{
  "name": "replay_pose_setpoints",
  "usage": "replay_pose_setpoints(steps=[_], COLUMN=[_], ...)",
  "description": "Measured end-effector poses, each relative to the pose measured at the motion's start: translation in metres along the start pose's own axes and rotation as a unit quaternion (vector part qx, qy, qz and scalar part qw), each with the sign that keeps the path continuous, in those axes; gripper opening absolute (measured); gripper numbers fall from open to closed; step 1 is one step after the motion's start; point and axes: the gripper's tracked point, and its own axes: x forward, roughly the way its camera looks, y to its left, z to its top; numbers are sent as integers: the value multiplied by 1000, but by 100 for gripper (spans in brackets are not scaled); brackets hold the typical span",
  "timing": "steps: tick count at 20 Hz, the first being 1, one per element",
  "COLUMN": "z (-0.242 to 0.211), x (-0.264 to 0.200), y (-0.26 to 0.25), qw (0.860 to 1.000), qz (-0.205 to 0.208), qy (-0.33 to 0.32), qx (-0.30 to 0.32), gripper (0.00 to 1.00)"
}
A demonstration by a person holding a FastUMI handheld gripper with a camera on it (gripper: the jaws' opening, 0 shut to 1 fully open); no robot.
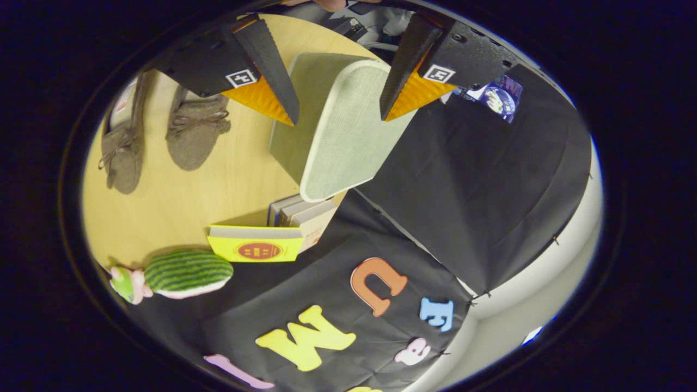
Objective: Open the storage box then place both shoes into the box .Put the left shoe in first, then the right shoe, with the right side of both shoes facing outward in a uniform manner.
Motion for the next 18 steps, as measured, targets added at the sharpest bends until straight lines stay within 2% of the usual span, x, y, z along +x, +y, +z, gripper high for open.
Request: replay_pose_setpoints(steps=[2, 3, 8, 11, 18], z=[-2, -4, -10, -13, 0], x=[8, 13, 28, 35, 24], y=[-5, -6, -1, -4, 14], qw=[1000, 1000, 996, 994, 991], qz=[1, 1, 33, 31, 53], qy=[11, 17, 55, 69, 55], qx=[13, 18, 62, 79, 108], gripper=[92, 87, 63, 40, 8])
